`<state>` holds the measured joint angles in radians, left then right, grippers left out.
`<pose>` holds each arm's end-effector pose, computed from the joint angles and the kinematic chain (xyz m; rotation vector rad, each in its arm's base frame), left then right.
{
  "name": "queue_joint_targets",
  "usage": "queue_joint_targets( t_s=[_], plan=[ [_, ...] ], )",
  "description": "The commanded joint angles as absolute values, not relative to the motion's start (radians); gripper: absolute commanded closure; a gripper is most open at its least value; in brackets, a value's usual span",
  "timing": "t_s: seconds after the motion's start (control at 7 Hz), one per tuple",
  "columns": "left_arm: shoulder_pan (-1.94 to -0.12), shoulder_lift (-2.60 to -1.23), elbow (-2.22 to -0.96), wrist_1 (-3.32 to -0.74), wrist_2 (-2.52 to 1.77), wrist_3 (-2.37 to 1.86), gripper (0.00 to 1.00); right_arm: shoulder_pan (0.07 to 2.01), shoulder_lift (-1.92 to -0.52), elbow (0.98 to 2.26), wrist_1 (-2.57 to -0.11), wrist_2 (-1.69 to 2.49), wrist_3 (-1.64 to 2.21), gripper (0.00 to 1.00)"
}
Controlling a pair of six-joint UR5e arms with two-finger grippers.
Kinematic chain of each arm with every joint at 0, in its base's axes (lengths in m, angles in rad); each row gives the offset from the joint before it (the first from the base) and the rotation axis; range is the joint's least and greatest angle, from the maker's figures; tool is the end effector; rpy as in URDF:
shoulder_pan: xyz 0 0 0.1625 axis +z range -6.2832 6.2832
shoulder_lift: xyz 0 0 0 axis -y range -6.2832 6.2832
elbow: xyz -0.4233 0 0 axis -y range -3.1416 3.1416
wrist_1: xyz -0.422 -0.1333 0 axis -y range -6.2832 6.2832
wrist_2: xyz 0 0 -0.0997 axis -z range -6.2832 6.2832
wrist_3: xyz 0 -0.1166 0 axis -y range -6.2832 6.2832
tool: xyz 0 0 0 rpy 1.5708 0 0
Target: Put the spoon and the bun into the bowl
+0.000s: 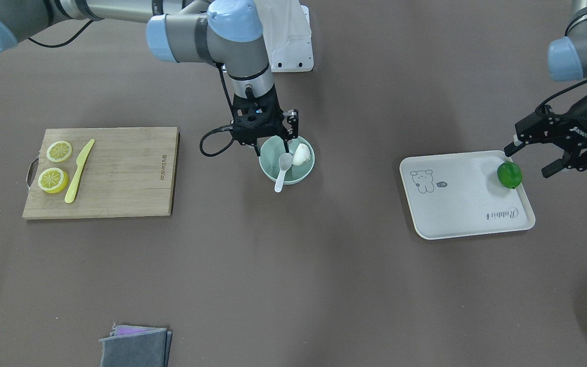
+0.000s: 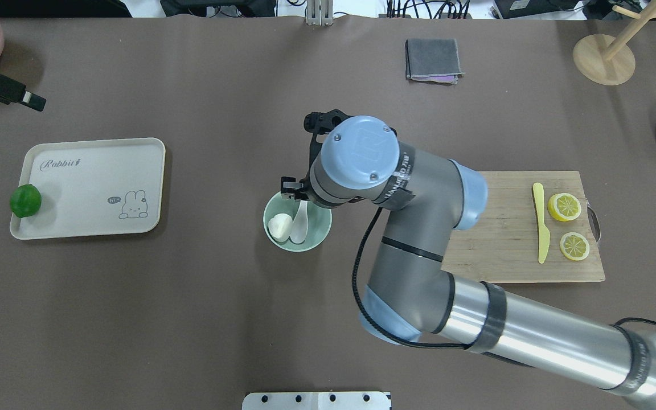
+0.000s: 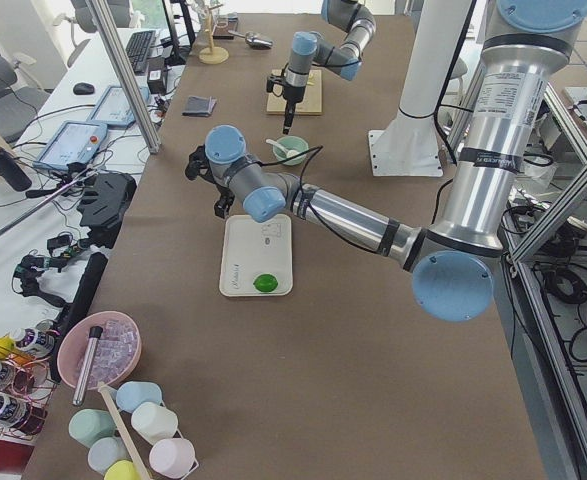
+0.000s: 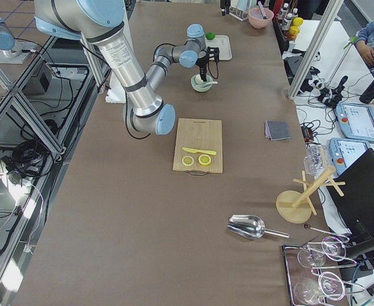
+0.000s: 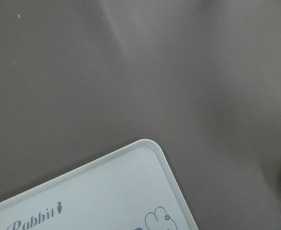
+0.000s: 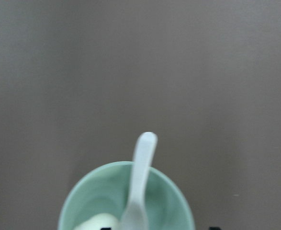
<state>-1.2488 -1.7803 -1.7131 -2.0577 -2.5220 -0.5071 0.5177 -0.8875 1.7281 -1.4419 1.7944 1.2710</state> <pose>0.1539 -0.5824 0.4022 0.3461 1.1232 0.2350 -0.5541 -0.4392 0.1585 0.1948 -0.9674 0.0916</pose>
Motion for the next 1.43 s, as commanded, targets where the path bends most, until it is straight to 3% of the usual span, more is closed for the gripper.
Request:
queue_joint_targets(
  t_s=[0.0,0.29,0.71,1.0,1.29],
  plan=[
    [-1.250,-1.782,-1.697,-2.057,-2.516,-0.506,0.02,0.691,-1.175,1.963,-1.448,1.984,1.100,0.00],
    [-1.264,-1.767,-1.689,-2.057,-2.447,-0.489,0.02,0.855,-1.348,1.973,-1.447,2.075,0.828,0.00],
    [-1.424,-1.669,-1.687,-2.025,-2.456,-0.275,0.02,1.129,-1.543,1.965,-1.443,2.234,0.417,0.00],
    [-1.504,-1.629,-1.697,-1.950,-2.457,-0.154,0.02,1.332,-1.615,1.881,-1.445,2.320,0.130,0.00],
    [-1.540,-1.480,-1.732,-1.959,-2.450,-0.092,0.02,1.515,-1.634,1.720,-1.447,2.364,-0.190,0.00]
  ],
)
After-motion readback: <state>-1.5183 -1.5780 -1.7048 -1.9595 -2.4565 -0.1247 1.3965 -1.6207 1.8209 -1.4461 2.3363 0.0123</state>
